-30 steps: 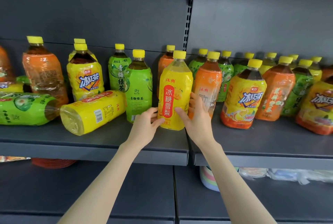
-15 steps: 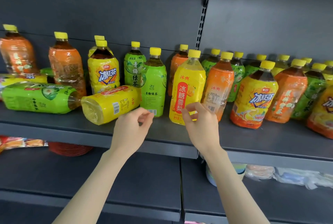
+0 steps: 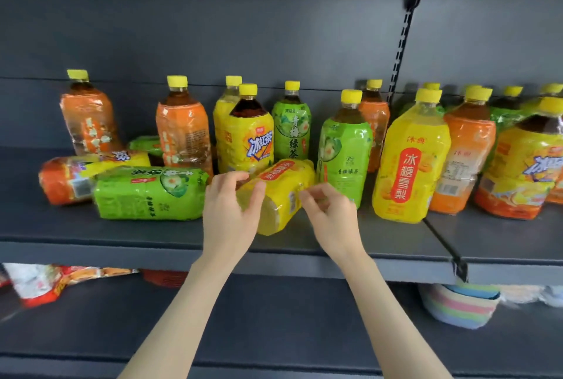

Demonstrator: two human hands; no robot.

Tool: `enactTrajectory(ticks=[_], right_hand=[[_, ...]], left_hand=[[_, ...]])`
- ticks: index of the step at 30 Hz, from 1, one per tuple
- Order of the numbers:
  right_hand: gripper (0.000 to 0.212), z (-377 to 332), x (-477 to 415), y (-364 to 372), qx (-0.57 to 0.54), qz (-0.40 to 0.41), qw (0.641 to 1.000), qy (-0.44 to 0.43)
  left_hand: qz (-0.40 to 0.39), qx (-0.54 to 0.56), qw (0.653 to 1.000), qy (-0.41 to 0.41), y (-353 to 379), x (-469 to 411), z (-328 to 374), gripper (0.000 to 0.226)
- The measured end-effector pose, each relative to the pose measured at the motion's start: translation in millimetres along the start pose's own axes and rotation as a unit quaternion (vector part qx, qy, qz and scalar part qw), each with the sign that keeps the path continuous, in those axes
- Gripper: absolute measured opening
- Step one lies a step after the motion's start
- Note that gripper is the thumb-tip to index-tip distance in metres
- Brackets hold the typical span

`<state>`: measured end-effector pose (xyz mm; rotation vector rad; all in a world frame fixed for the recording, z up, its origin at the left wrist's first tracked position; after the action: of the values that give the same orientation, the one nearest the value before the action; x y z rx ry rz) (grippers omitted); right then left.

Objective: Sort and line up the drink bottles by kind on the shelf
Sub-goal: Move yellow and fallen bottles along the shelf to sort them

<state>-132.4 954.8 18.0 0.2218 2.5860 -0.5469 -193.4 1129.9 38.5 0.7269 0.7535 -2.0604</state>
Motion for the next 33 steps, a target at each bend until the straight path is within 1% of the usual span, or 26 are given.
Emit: enactTrajectory(ticks=[2, 3, 5, 6, 7, 8, 11, 14, 15, 17, 19, 21, 23, 26, 28, 30, 33], right_hand=[[0.028, 4, 1, 14, -0.007, 0.018, 0.999, 0.031], [0.039, 7, 2, 18, -0.007, 0.025, 0.998, 0.05], [0.067, 10, 3, 23, -0.003, 0.026, 0.995, 0.092], [0.077, 11, 2, 25, 0.001, 0.022, 0.993, 0.113], [0.081, 12, 1, 26, 0.008, 0.018, 0.991, 0.13], [0.079, 13, -1, 28, 0.014, 0.014, 0.99, 0.143], [0.059, 15, -4, 27, 0.006, 0.012, 0.985, 0.175], [0.05, 17, -1, 21, -0.042, 0.005, 0.981, 0.188], [0.05, 16, -1, 20, -0.05, 0.0, 0.98, 0.191], [0.06, 15, -3, 20, -0.04, -0.012, 0.978, 0.204], [0.068, 15, -7, 21, -0.028, -0.024, 0.975, 0.221], [0.067, 13, -8, 24, -0.028, -0.036, 0.974, 0.224], [0.06, 15, -7, 25, -0.045, -0.04, 0.975, 0.212], [0.052, 14, -3, 26, -0.106, -0.037, 0.979, 0.169], [0.051, 8, 1, 24, -0.164, -0.037, 0.975, 0.147], [0.049, 1, 2, 22, -0.206, -0.04, 0.97, 0.121], [0.052, -10, 0, 18, -0.22, -0.051, 0.971, 0.075]], left_hand=[[-0.045, 0.02, 0.998, -0.037, 8, -8, -14, 0.036], [-0.062, 0.026, 0.997, -0.047, 11, -11, -18, 0.038], [-0.075, 0.019, 0.996, -0.048, 14, -17, -20, 0.039], [-0.079, 0.008, 0.996, -0.045, 15, -20, -19, 0.039], [-0.084, -0.002, 0.995, -0.043, 16, -21, -18, 0.04], [-0.09, -0.01, 0.995, -0.041, 17, -21, -17, 0.041], [-0.123, -0.022, 0.991, -0.047, 20, -12, -13, 0.046], [-0.208, -0.012, 0.973, -0.098, 27, 3, -18, 0.058], [-0.236, -0.003, 0.964, -0.121, 28, 7, -20, 0.06], [-0.265, 0.011, 0.953, -0.145, 29, 9, -23, 0.061], [-0.274, 0.02, 0.952, -0.138, 29, 8, -24, 0.06], [-0.27, 0.035, 0.954, -0.123, 28, 8, -24, 0.056], [-0.259, 0.061, 0.957, -0.117, 26, 12, -24, 0.052], [-0.24, 0.142, 0.956, -0.093, 25, 19, -24, 0.056], [-0.241, 0.185, 0.949, -0.078, 24, 22, -24, 0.055], [-0.252, 0.203, 0.943, -0.074, 24, 23, -26, 0.054], [-0.273, 0.212, 0.936, -0.059, 24, 22, -23, 0.067]])
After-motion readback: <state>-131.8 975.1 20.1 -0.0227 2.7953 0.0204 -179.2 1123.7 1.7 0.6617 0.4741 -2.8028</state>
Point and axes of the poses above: each hand's wrist, its own x-axis away from the middle knuckle, its own y-axis out of the palm, z = x × y, the point moved 7 cm from there along -x, towards the middle knuckle, and after that the axes turned 10 degrees about z, right-handed, at the moved point
